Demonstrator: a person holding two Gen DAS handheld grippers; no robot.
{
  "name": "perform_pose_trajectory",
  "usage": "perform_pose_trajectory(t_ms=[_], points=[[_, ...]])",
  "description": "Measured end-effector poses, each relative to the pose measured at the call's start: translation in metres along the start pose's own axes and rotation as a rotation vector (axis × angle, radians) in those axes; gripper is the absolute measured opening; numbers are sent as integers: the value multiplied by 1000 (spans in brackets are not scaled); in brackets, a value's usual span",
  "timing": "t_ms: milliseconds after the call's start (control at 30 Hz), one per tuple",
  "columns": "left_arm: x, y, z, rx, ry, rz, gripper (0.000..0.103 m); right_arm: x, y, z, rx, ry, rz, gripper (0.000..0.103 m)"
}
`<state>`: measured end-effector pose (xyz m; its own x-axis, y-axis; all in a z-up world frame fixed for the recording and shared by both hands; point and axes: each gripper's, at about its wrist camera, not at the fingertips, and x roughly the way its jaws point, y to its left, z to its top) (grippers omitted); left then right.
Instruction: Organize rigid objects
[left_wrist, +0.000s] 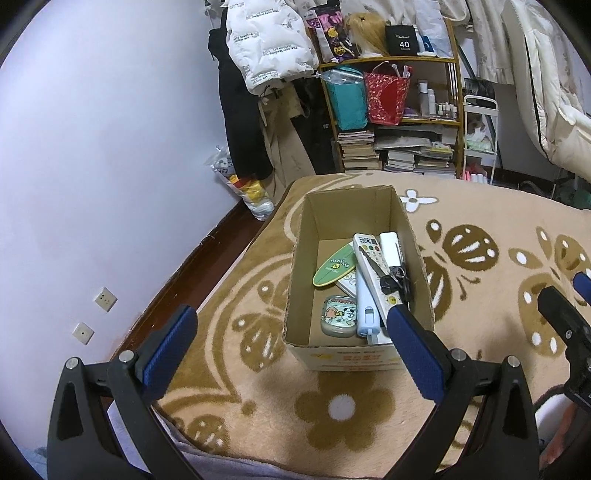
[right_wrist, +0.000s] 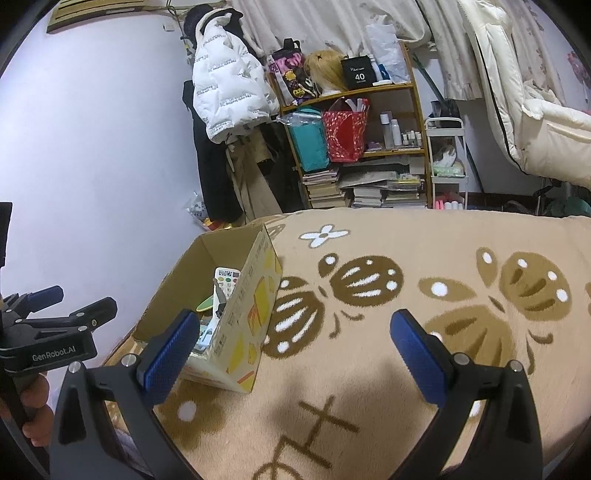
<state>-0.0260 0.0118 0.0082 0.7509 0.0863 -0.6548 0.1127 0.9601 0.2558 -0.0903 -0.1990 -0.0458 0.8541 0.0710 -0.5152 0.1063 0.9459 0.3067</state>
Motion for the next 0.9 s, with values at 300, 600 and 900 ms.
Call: perform_pose_trajectory(t_ms=[300, 600, 900], points=[[0, -4, -1, 18, 4, -3, 101, 2, -1, -2, 8, 11, -8, 103], [-2, -5, -2, 23, -2, -7, 101, 4, -2, -3, 19, 15, -10, 103], [-2, -4, -2, 24, 3, -4, 101, 3, -2, -2, 17, 16, -12, 103]])
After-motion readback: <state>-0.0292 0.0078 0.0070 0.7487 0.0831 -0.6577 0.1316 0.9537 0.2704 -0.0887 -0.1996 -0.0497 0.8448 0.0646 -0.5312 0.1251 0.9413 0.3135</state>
